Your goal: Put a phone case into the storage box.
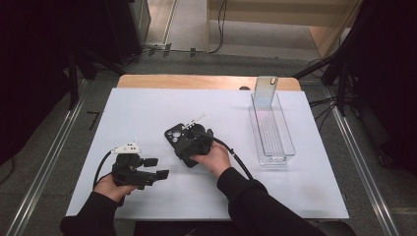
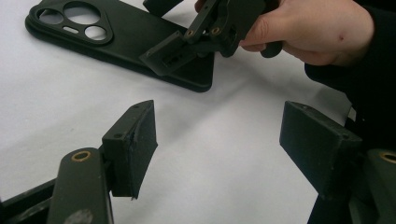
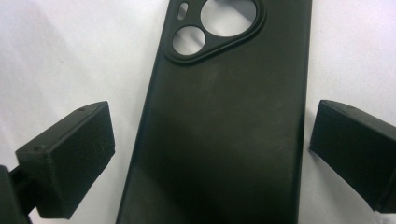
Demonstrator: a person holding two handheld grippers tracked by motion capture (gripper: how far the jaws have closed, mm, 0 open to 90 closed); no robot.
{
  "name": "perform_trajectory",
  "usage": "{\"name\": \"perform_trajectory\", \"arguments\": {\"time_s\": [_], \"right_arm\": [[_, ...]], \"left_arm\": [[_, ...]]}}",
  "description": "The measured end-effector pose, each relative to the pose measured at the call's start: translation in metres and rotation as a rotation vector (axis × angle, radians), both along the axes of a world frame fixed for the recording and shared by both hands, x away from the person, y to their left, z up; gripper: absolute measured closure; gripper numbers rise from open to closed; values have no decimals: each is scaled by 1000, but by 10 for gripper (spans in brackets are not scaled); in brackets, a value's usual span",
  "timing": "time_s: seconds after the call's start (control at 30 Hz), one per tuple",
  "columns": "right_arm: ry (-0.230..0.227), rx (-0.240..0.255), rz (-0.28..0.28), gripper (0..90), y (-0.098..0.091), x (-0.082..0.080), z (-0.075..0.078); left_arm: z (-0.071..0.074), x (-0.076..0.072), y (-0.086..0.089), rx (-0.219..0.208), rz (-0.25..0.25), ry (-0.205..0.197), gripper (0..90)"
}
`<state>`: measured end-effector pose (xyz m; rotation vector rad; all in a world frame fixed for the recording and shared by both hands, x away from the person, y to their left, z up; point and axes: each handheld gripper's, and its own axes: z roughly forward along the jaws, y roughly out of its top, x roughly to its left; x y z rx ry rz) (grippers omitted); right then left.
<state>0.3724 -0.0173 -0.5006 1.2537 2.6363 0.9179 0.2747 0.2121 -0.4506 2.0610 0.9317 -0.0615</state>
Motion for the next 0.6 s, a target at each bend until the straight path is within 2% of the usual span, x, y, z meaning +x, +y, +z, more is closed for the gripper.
{"name": "perform_trajectory", "arguments": {"time_s": [0.07,0.13,0.3,0.4,0.6], "right_arm": [[-10,-16,2,0,1,-1,0],[-38,-44,-1,57,2,-3,0],[-52,-46,-3,59,2,-4,-1],[-68,-78,-6,58,6,-7,-2],[-101,-113,-9,59,11,-11,-4]], "left_arm": [[0,0,0,-3,2,-1,274],[0,0,0,-2,2,-1,274],[0,0,0,-1,2,-1,274],[0,0,0,-2,4,-1,274],[0,0,1,0,6,0,274]]}}
